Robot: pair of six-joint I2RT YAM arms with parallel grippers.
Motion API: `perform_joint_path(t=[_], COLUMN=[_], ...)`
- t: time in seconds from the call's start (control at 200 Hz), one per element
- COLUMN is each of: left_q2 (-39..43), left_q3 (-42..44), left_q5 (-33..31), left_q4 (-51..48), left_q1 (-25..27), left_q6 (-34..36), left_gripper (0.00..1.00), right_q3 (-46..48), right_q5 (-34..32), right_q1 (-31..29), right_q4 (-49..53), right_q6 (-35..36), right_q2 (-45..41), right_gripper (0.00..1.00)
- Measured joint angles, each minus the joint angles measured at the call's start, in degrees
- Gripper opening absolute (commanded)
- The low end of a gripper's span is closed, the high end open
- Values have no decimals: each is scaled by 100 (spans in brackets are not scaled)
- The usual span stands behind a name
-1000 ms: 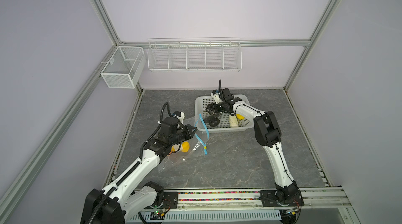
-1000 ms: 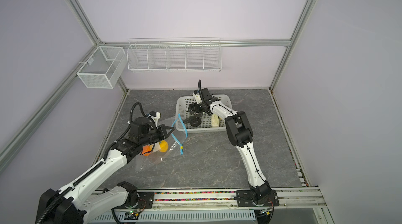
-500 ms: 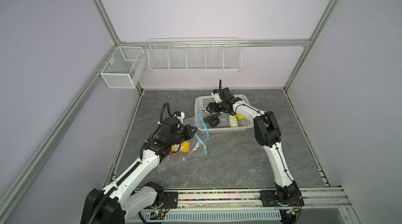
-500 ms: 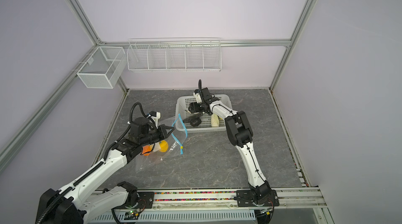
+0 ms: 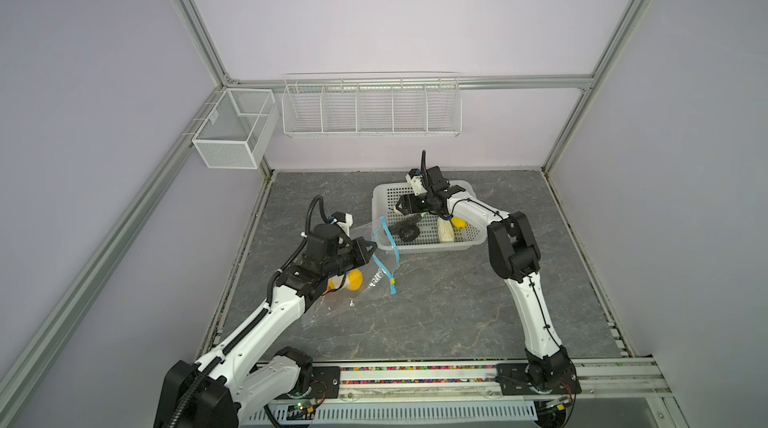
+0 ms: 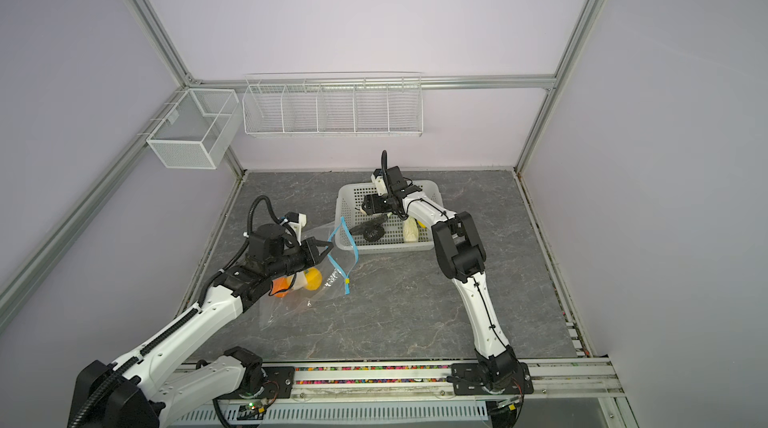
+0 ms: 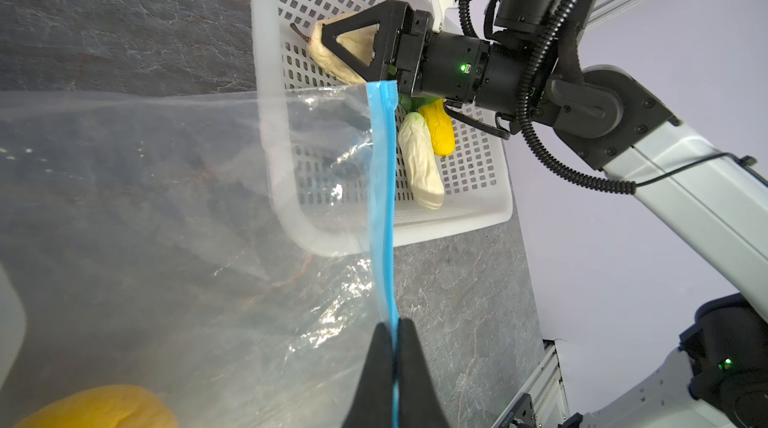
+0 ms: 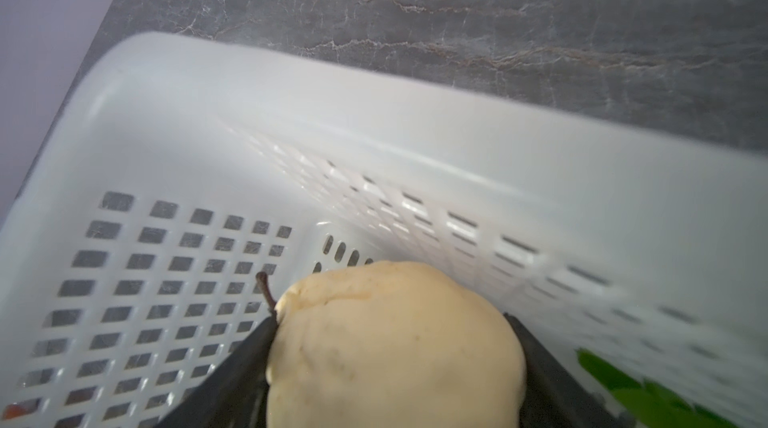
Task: Place the food in the zip-top bag and seal the zipper
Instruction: 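Lift the cream pear with the right gripper toward the bag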
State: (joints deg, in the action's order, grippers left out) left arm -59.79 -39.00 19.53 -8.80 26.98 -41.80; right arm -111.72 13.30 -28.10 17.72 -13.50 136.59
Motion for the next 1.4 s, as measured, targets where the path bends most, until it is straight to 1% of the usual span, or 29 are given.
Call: perform_joint_path(t=[0.16,0.33,0.46,0.625,0.805,0.93,1.03,1.199,1.399], left_q2=[0,0,0,-2,-9,-24,-28,-39,-39], left_q3=[0,0,-2,-46,-151,-203,-205,-205,-232], left_q5=[-2,-4,-15,-17,-15,-9,2,2,0], left_q4=[-9,-13,-20,-87,-118,-118,-114,-107,-96], left_q1=[0,0,0,0,0,0,0,4,87], left_q6=[-15,-59,-103,-127,-127,-146,-160,-221,-275], left_gripper=[0,0,0,0,0,0,0,0,0], right_q3=[247,737,1403,2415,3379,3788,3880,3882,3543], right_q5=[-153,-293,-389,-544,-726,-728,-684,-634,-555], right_q1=[0,-2,-4,-66,-437,-828,-1099,-1429,-1694], right_q4=[2,-52,-68,57,319,470,520,518,485], right_q6=[31,114,199,315,337,232,109,-116,-302], right_q2=[-387,-1064,-1808,-2986,-4319,-4929,-5066,-5014,-4415], right_gripper=[66,66,66,66,67,67,67,67,66])
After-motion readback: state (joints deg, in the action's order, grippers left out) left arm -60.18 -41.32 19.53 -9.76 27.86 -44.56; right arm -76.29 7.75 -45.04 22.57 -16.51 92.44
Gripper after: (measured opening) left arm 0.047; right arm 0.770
